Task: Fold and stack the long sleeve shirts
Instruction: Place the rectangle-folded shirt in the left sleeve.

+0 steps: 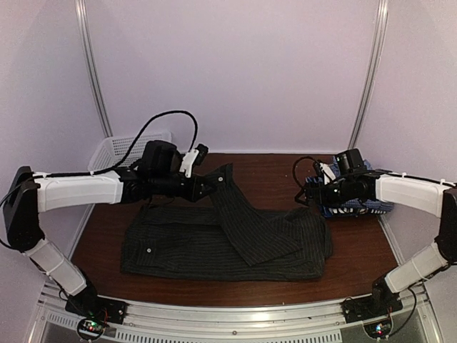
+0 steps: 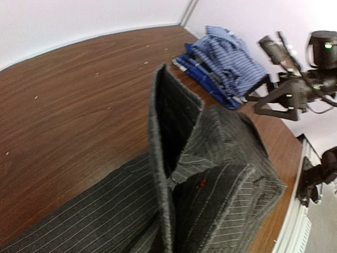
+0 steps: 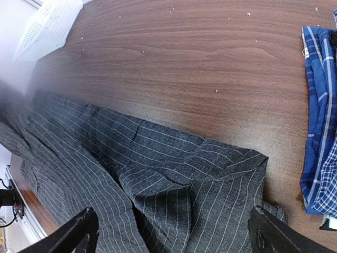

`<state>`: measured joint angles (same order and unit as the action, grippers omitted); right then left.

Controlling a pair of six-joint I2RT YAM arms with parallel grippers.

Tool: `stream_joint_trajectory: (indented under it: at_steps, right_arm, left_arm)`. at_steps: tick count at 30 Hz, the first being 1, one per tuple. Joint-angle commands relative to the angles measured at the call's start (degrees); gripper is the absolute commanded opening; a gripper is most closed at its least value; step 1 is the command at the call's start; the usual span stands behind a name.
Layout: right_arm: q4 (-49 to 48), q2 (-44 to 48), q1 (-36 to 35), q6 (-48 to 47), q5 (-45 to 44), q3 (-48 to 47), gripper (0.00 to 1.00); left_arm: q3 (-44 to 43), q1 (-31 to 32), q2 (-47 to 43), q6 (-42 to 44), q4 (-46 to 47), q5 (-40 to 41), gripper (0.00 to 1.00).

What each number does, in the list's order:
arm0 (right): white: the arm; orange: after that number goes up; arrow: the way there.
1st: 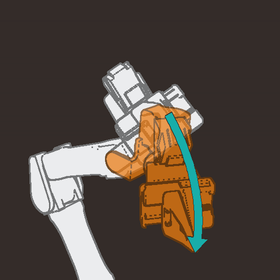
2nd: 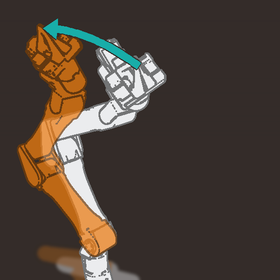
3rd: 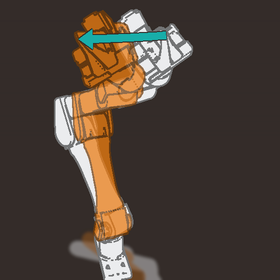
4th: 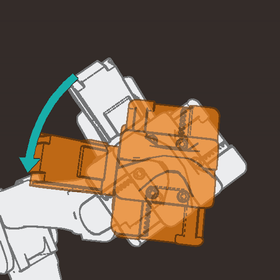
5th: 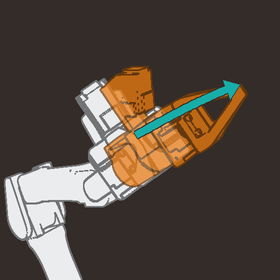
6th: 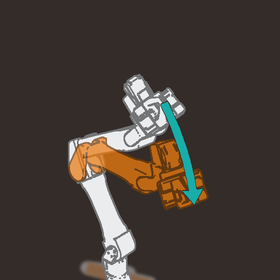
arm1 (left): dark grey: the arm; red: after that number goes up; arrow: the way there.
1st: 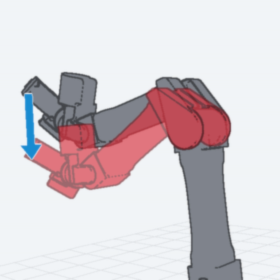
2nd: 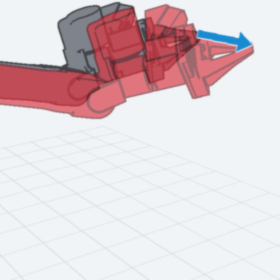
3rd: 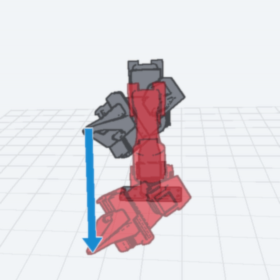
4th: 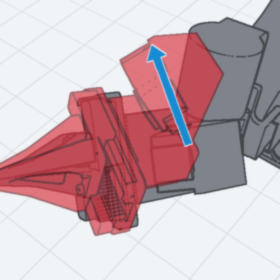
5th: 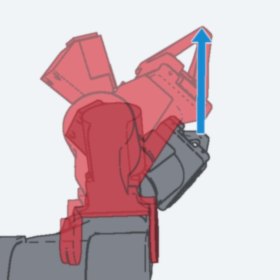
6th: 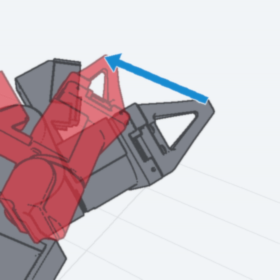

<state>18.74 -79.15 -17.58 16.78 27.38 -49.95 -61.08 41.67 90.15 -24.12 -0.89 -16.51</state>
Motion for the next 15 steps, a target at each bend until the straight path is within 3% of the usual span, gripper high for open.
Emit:
stream_joint_trajectory:
  at_steps: [1, 8, 15]
  right_arm:
    - [-2.93, -1.82, 0.24, 0.25, 0.53, -0.03, 1.0]
    - [-4.18, -4.68, 0.21, 1.3, -0.07, -0.16, 0.99]
    - [-5.43, -6.64, 0.25, 2.87, 0.66, 0.68, 0.96]
  left_arm:
    - [1.12, 0.11, -5.84, 2.58, 7.64, -13.72, 0.0]
    - [-6.41, 3.24, -14.41, 7.97, 6.07, -19.34, 0.0]
    - [-15.52, 4.78, -14.63, 9.77, 4.01, -22.64, 0.0]
